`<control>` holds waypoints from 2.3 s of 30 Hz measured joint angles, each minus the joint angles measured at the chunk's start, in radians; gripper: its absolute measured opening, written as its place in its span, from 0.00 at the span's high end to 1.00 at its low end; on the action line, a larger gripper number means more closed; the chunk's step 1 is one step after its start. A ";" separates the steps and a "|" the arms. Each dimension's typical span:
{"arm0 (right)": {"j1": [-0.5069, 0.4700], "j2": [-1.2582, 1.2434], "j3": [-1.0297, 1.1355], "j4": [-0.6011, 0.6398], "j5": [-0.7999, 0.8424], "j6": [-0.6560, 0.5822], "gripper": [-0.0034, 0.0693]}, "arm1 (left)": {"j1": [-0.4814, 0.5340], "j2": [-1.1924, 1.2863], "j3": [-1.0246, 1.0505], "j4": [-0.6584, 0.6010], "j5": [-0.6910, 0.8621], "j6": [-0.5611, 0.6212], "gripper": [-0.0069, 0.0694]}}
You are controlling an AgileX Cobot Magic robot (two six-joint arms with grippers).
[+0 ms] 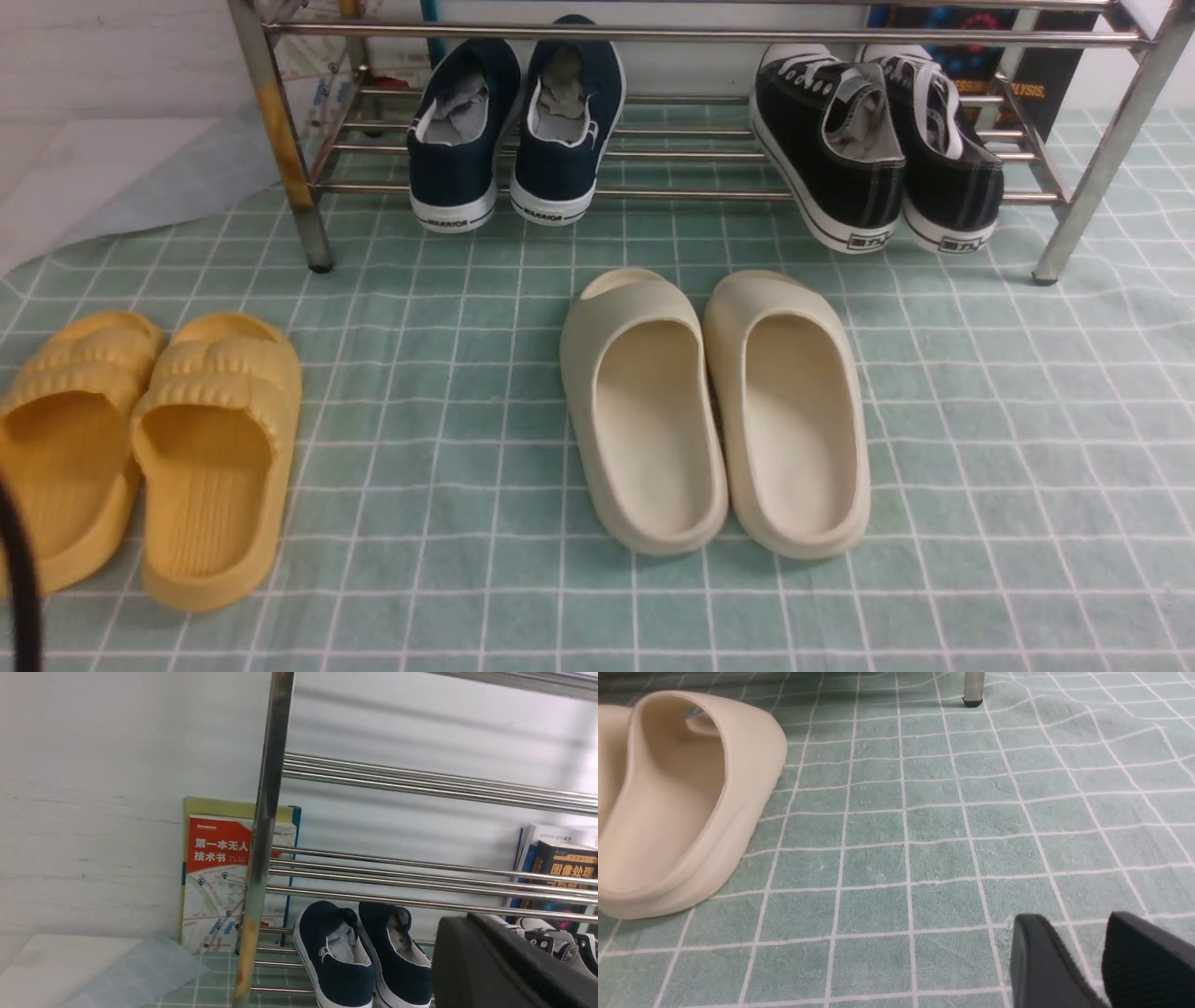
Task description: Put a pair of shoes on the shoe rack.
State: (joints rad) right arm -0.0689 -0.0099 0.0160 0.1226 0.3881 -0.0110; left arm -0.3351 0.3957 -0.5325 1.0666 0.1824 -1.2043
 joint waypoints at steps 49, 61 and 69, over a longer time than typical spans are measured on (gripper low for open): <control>0.000 0.000 0.000 0.000 0.000 0.000 0.62 | 0.379 -0.407 0.558 -1.006 -0.077 0.804 0.92; 0.000 0.000 0.000 0.000 0.000 0.000 0.62 | 0.324 -0.407 0.563 -1.067 0.216 0.870 0.91; 0.000 0.000 0.000 0.000 0.000 0.000 0.62 | 0.303 -0.407 0.563 -1.075 0.220 0.913 0.91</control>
State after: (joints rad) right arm -0.0689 -0.0099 0.0160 0.1226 0.3881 -0.0110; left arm -0.0319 -0.0111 0.0307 -0.0079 0.4025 -0.2914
